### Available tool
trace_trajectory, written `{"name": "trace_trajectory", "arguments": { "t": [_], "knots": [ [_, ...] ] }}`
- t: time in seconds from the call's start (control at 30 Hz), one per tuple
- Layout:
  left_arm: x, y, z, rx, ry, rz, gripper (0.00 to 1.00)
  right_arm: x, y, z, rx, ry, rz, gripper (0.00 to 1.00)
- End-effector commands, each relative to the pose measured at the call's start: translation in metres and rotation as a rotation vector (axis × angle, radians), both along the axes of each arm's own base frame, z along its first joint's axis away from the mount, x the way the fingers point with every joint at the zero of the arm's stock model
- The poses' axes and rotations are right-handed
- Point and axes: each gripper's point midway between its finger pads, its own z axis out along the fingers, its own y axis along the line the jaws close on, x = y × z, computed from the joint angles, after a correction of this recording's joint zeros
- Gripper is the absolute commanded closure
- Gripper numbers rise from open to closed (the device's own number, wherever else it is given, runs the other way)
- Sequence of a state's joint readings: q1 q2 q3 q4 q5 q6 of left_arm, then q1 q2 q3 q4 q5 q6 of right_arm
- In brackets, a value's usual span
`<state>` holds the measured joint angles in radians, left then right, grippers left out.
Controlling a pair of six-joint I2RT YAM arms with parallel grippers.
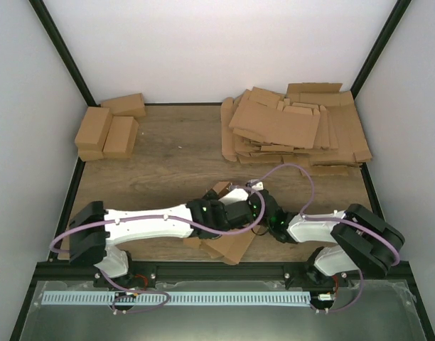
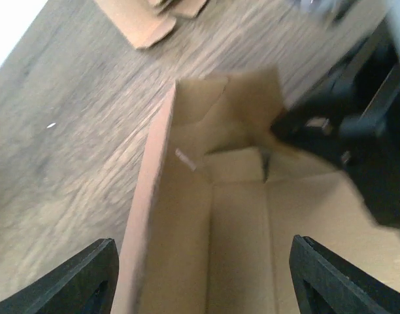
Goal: Fold the paper box
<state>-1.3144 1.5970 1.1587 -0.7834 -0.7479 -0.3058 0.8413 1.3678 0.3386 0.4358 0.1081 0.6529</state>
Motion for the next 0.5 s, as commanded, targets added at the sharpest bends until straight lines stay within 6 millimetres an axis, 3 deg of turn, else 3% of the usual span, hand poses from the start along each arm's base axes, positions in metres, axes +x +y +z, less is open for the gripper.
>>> {"name": "trace_trajectory", "arguments": {
  "t": [0.0,0.2,0.3,0.37,0.47],
  "knots": [
    [-0.006,-0.025,0.035,-0.245,0.155,0.004,0.24,-0.003,-0.003,-0.008,-0.033,-0.037,0.006,0.99],
    [0.01,-0.023,0.072,-0.498,0.313,0.025,0.15,0.002,-0.005,-0.004,-0.059,-0.09,0.002,0.99],
    [0.028,-0.005,0.089,-0.625,0.35,0.079,0.14,0.002,-0.006,-0.001,-0.057,-0.113,0.006,0.99],
    [0.043,0.014,0.089,-0.705,0.401,0.144,0.14,0.001,-0.007,0.0,-0.052,-0.123,0.009,0.99],
    [0.06,0.041,0.067,-0.777,0.477,0.227,0.19,0.0,-0.007,-0.001,-0.057,-0.128,0.015,0.99]
  ]
}}
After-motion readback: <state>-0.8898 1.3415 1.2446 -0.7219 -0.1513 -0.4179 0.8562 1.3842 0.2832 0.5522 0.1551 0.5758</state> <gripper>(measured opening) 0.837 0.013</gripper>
